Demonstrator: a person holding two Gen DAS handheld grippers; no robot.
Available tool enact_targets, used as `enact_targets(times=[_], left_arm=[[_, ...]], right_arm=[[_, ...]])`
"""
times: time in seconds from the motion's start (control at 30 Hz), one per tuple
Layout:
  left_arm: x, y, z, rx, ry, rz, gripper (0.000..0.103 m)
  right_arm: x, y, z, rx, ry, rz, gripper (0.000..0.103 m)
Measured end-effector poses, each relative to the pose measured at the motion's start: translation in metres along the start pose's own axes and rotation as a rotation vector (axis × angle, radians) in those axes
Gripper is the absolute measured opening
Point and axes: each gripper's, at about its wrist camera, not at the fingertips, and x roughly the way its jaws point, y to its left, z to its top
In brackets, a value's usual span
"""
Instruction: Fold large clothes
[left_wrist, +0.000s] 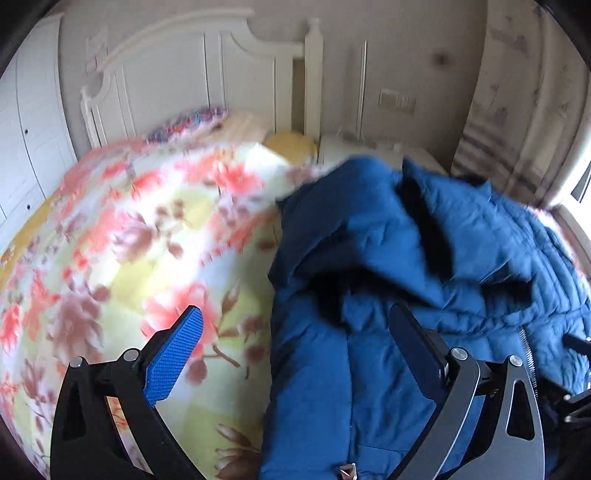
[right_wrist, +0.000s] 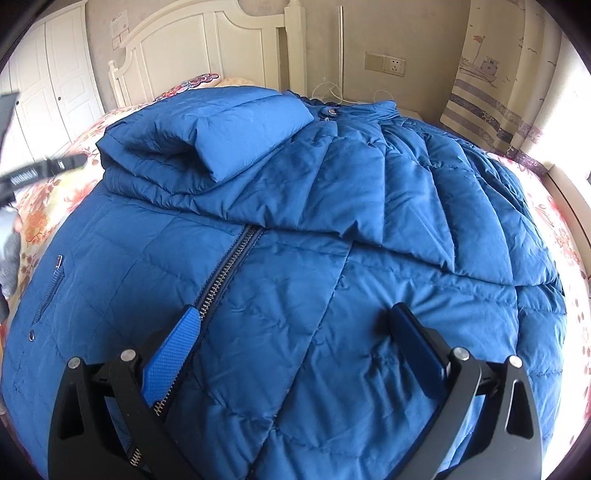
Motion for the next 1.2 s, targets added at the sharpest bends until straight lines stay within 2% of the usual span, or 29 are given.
enact_targets(times=[0.07, 0.13, 0.23, 0.33, 0.4, 0.47, 0.53, 0.63, 0.67, 0.77, 0.8, 0.83, 0.87, 0.9, 0.97, 1.0, 1.07, 1.13, 1.17, 1.2], left_arm=[[0.012, -0.002, -0.002, 0.008, 0.016, 0.005, 0.096], [0.036, -0.007, -0.005, 0.041, 0.060, 0.097, 0.096], [0.050, -0.007, -0.020, 0.034, 0.085, 0.091, 0.099], [0.048, -0.002, -0.022, 0.013, 0.073, 0.077, 0.099], [0.048, -0.001, -0.021, 0.013, 0.071, 0.077, 0.099], [0.049, -0.001, -0.022, 0.014, 0.069, 0.079, 0.099], [0.047, -0.001, -0.023, 0.009, 0.067, 0.073, 0.099], [0.043, -0.001, -0.024, 0.002, 0.070, 0.065, 0.099], [0.044, -0.001, -0.024, 0.001, 0.071, 0.063, 0.099], [0.043, 0.000, -0.024, -0.004, 0.074, 0.057, 0.099], [0.044, 0.000, -0.024, -0.007, 0.075, 0.053, 0.099], [0.044, 0.001, -0.024, -0.012, 0.078, 0.047, 0.099], [0.044, 0.002, -0.024, -0.016, 0.080, 0.043, 0.099], [0.044, 0.002, -0.024, -0.019, 0.081, 0.040, 0.099], [0.045, 0.004, -0.024, -0.025, 0.084, 0.033, 0.099], [0.045, 0.004, -0.025, -0.027, 0.084, 0.030, 0.099], [0.045, 0.004, -0.025, -0.030, 0.085, 0.027, 0.099], [0.045, 0.004, -0.025, -0.030, 0.085, 0.026, 0.099], [0.045, 0.004, -0.025, -0.029, 0.085, 0.027, 0.099], [0.045, 0.003, -0.025, -0.028, 0.084, 0.029, 0.099]], right_arm=[[0.000, 0.001, 0.000, -0.002, 0.001, -0.003, 0.101], [0.000, 0.000, 0.000, -0.001, 0.001, -0.003, 0.101], [-0.004, 0.001, 0.001, 0.003, 0.004, -0.005, 0.100], [-0.021, 0.008, 0.008, -0.007, -0.061, 0.020, 0.098], [-0.032, 0.026, 0.024, -0.074, -0.121, -0.002, 0.097], [-0.035, 0.053, 0.046, -0.188, -0.174, -0.042, 0.097], [-0.023, 0.079, 0.065, -0.296, -0.183, -0.097, 0.097], [0.014, 0.113, 0.088, -0.460, -0.145, -0.230, 0.096], [0.030, 0.127, 0.094, -0.528, -0.127, -0.289, 0.092], [0.061, 0.151, 0.102, -0.650, -0.109, -0.387, 0.091], [0.067, 0.156, 0.104, -0.675, -0.117, -0.387, 0.082], [0.066, 0.156, 0.107, -0.669, -0.124, -0.343, 0.064], [0.060, 0.150, 0.112, -0.614, -0.132, -0.284, 0.039], [0.048, 0.141, 0.116, -0.538, -0.165, -0.233, 0.030], [0.008, 0.095, 0.126, -0.268, -0.266, -0.034, 0.027], [-0.008, 0.070, 0.125, -0.149, -0.304, 0.037, 0.026], [-0.040, -0.006, 0.110, 0.186, -0.409, 0.193, 0.026], [-0.045, -0.068, 0.085, 0.450, -0.442, 0.276, 0.026], [-0.038, -0.104, 0.066, 0.602, -0.423, 0.294, 0.026], [-0.026, -0.126, 0.055, 0.666, -0.371, 0.283, 0.030]])
